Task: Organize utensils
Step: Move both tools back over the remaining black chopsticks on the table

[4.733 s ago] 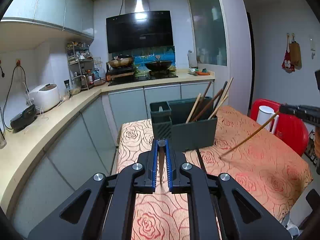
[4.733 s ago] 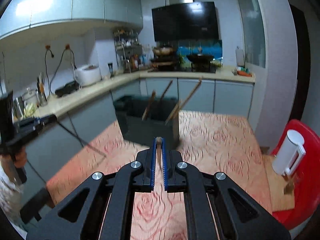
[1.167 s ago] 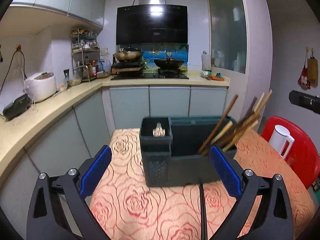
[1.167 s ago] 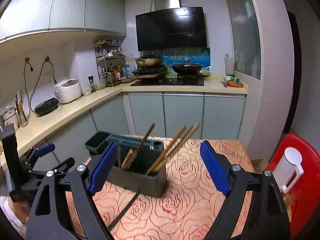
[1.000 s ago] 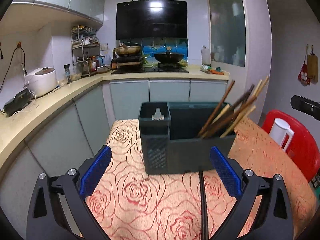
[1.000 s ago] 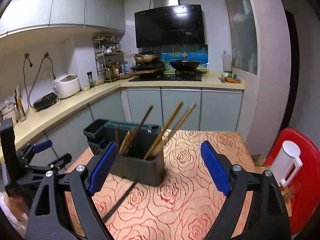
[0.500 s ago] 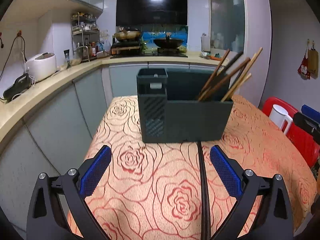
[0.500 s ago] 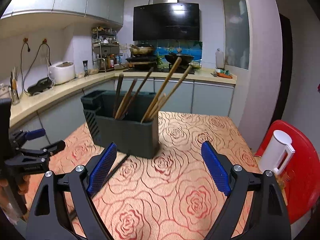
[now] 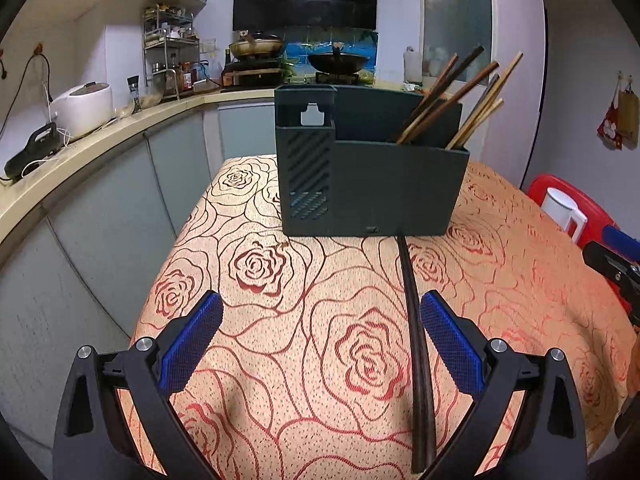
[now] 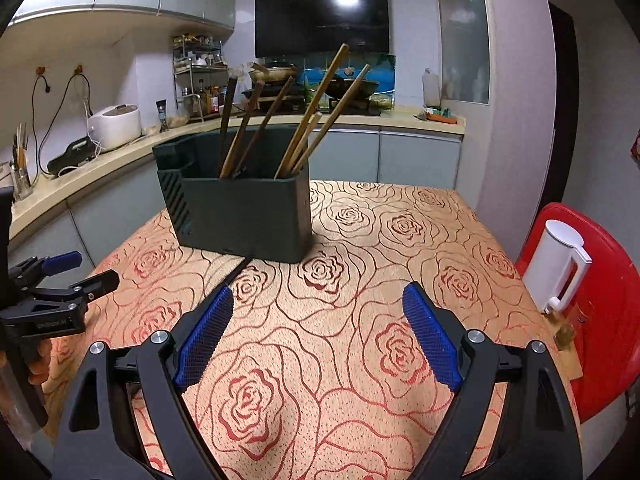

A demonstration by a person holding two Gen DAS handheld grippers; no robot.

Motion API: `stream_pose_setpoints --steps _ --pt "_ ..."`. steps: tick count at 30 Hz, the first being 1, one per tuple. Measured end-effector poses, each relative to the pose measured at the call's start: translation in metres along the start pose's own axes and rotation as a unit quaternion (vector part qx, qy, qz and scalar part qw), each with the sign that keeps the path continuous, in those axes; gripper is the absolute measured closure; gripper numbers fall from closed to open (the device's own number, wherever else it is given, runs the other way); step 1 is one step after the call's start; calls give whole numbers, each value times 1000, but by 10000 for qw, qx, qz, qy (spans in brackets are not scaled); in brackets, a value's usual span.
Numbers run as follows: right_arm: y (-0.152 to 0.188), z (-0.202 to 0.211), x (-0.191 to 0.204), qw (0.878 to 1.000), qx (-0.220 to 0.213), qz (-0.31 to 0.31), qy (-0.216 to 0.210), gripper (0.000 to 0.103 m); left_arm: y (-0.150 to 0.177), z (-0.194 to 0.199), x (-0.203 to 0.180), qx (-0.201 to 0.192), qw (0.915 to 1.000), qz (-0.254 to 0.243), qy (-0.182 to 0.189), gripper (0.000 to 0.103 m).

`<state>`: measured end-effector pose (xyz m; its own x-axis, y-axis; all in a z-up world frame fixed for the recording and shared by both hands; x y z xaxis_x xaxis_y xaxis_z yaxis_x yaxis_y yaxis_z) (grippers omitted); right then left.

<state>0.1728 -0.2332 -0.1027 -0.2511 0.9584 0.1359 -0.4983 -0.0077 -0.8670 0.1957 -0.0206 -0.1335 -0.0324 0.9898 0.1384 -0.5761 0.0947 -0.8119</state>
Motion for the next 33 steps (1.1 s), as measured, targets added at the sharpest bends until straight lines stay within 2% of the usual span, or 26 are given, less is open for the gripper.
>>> stream_pose_setpoints --steps 8,18,21,27,29,33 --pt "15 -6 1 9999 103 51 15 19 21 1 2 100 9998 -90 151 8" --pt "30 -13 7 9993 351 138 -86 19 57 10 -10 285 9945 -824 577 8" --pt "32 -14 10 9991 364 191 -114 19 63 16 -16 193 9926 -1052 584 8" --pt "32 -13 12 9990 379 195 -118 19 69 20 -23 168 9900 -1216 699 8" --pt "32 -13 12 9990 383 181 -111 19 72 19 -26 199 9889 -1309 678 12" --pt "33 -13 13 9989 402 184 -134 19 81 14 -30 315 9863 -1506 598 29"
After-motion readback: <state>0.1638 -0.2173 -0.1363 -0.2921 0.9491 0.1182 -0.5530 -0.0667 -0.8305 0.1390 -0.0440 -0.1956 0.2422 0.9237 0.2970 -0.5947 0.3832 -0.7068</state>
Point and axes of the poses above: each gripper's, at about its wrist camera, not at the fingertips, and z roughly against the way its jaws point, x to its left, y to its underside, the point moved 9 cm from there along -z, roughly the way its jaws point, and after that the axes turned 13 degrees about -y, right-handed, at the moved point
